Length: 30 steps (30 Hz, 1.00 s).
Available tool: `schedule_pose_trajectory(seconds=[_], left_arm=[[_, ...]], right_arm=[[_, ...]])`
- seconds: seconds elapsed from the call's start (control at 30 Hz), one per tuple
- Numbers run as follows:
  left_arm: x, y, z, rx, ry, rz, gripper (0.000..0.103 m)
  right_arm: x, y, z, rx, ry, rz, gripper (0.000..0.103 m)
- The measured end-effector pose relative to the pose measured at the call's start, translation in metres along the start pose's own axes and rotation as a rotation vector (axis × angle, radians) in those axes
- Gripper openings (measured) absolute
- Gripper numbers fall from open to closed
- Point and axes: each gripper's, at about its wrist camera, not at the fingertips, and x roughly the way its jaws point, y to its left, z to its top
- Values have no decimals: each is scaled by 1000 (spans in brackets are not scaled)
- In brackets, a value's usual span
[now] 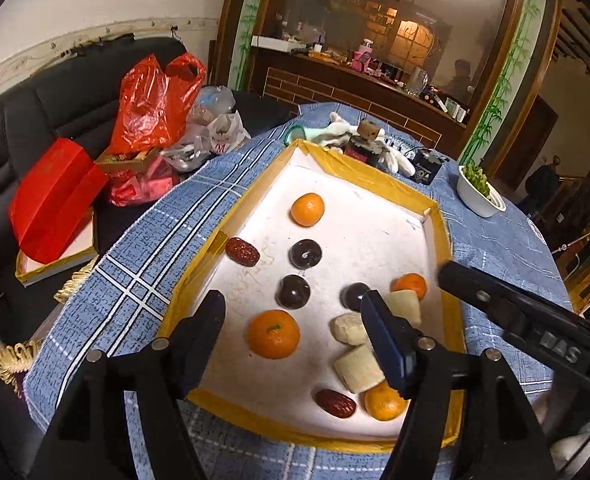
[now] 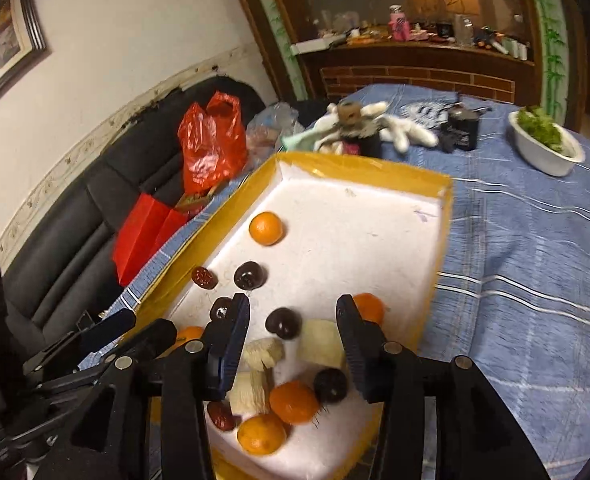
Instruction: Organize fruits
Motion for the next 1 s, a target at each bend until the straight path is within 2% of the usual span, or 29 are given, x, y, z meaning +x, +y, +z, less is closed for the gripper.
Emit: schedule_pose_trajectory(seconds=[0.07,0.13,0.23,0.37,0.47,0.6,0.8,1.0], left_arm=[[-11,-10,-3,20,-35,36,74],[-22,-25,-8,50,-71,64,83],[-37,-58,-19,123,-111,85,93],[-54,-98,-34,210,-132,59,94],[-64,-122,-43,254,-148,55,97],[-69,-144,-54,311,-154,74,99],[-62,-150,-58,301,-90,63,99],[-59,-150,-57,293,-83,61,99]], right_arm=[[-19,-6,-11,2,-26,-28,52],[-41,-16,-28,6,-58,-93,56],[-68,-39,-53,72,-101,-159,58],[-92,-70,-75,170,-131,-193,59],[-102,-82,-82,186,-139,-223,59],[-113,-83,-90,179,-159,-217,61],[-118,-87,-99,173,-167,-230,63],[-119,-88,-101,164,-167,-240,64]])
